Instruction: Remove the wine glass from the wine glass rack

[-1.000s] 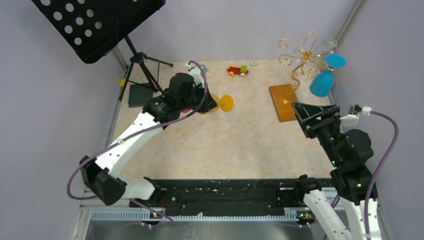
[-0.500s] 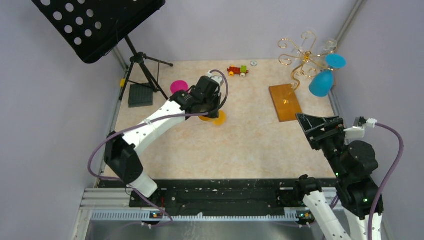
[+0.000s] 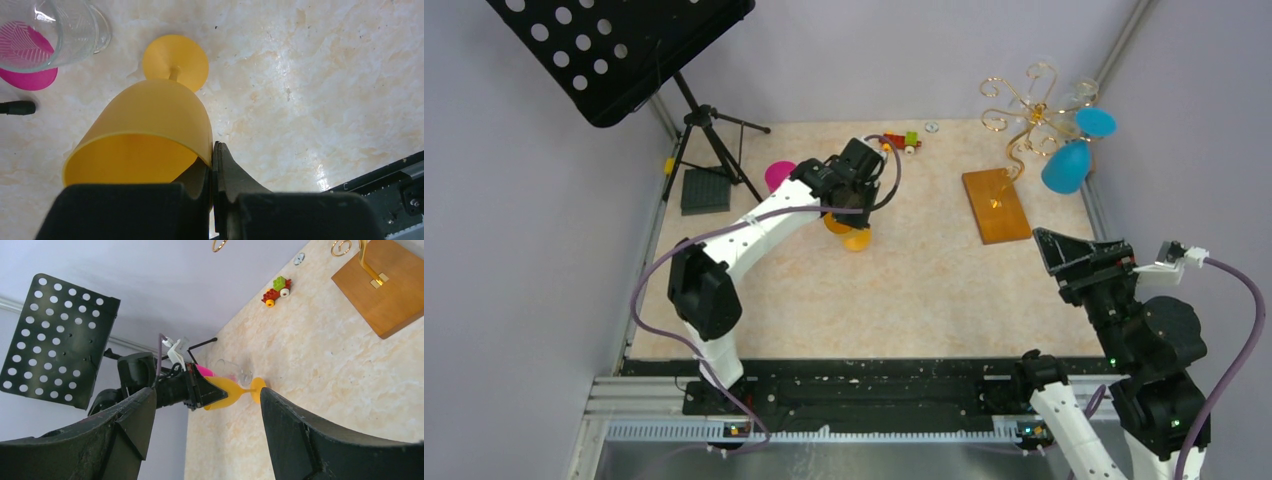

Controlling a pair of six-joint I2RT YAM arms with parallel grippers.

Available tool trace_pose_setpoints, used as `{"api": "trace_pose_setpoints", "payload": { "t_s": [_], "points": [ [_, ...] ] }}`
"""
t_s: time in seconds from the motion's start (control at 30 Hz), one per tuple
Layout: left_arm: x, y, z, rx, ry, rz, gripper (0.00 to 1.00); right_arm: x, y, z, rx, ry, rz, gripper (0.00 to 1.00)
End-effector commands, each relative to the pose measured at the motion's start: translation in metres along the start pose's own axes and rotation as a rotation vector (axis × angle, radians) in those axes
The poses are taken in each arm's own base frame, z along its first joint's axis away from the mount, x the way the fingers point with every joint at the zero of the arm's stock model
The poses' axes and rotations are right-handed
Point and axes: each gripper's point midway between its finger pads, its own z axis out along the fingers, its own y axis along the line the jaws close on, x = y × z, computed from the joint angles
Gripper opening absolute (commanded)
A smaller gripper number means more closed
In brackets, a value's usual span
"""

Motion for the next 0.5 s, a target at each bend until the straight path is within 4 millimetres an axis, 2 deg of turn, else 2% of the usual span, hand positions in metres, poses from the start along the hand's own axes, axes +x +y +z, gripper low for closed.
{"api": "trace_pose_setpoints", "payload": {
  "t_s": [0.0,0.1,0.33,0.47],
  "points": [
    [-0.015,-0.005,0.003,0.003,-0.003,0.047,0.0,-0.003,0.003,-0.006,-0.025,-0.014,-0.012,0.77],
    [-0.027,-0.008,0.009,0.005,-0.01,0.066,0.0,-0.002,0.002,-0.005,-0.026,-0.012,-0.011,0.77],
    [-0.059,0.0,0.019,-0.04,-0.036,0.08,0.0,0.001,0.0,0.0,-0.021,-0.007,-0.015,0.76],
    [-0.068,0.001,0.029,-0.018,-0.008,0.083,0.0,0.003,-0.001,0.003,-0.021,0.003,-0.018,0.76]
  ]
}}
